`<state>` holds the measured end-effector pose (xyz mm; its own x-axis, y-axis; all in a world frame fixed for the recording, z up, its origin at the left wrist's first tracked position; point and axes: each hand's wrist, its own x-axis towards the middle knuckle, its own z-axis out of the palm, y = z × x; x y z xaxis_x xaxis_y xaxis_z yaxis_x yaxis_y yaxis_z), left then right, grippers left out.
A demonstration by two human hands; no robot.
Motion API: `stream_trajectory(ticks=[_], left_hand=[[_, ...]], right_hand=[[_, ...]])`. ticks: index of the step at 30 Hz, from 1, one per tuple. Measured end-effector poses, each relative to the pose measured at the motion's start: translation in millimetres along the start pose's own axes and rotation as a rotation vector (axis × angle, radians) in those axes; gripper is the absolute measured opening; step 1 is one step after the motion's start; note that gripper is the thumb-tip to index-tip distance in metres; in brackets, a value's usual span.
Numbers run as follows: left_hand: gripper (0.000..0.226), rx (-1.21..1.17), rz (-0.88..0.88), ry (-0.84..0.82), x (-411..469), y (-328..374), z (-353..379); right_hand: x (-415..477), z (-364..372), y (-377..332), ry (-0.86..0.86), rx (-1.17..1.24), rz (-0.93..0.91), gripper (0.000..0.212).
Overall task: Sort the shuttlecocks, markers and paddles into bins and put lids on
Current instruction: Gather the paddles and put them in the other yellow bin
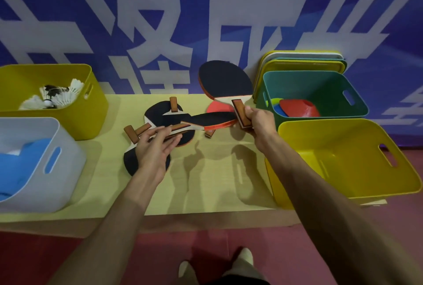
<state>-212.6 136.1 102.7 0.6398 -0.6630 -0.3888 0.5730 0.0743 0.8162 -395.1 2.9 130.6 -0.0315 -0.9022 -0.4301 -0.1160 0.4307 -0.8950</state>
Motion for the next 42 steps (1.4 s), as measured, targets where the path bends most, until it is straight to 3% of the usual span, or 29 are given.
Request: stream_trajectory(ticks=[4, 9, 24, 34, 42], left_hand=[[0.014, 0.067, 0.014, -0.174, -13.3, -3.8, 25.0], [0.016, 0.201, 0.037, -0.271, -38.2, -33.5, 91.1], [0.022, 0.778, 0.043, -0.634, -88.5, -129.0, 233.5], [0.028, 1.172, 0.035, -0.639, -88.5, -176.2, 240.1], [0.033, 1.367, 0.058, -0.724, -84.8, -194.5, 243.5]], right_hand=[[10.7, -43.6, -16.0, 0.02, 0.007, -0.081, 0.028], [32.7, -121.8, -40.3, 0.051, -0.103, -0.218, 0.03], [84.0, -313.6, -17.6, -0.106, -0.344, -0.105, 0.024], [96.5, -368.3, -7.5, -0.285, -0.532, 0.053, 0.026], [101.6, -373.8, -17.0, -0.288, -0.642, 0.029, 0.019]])
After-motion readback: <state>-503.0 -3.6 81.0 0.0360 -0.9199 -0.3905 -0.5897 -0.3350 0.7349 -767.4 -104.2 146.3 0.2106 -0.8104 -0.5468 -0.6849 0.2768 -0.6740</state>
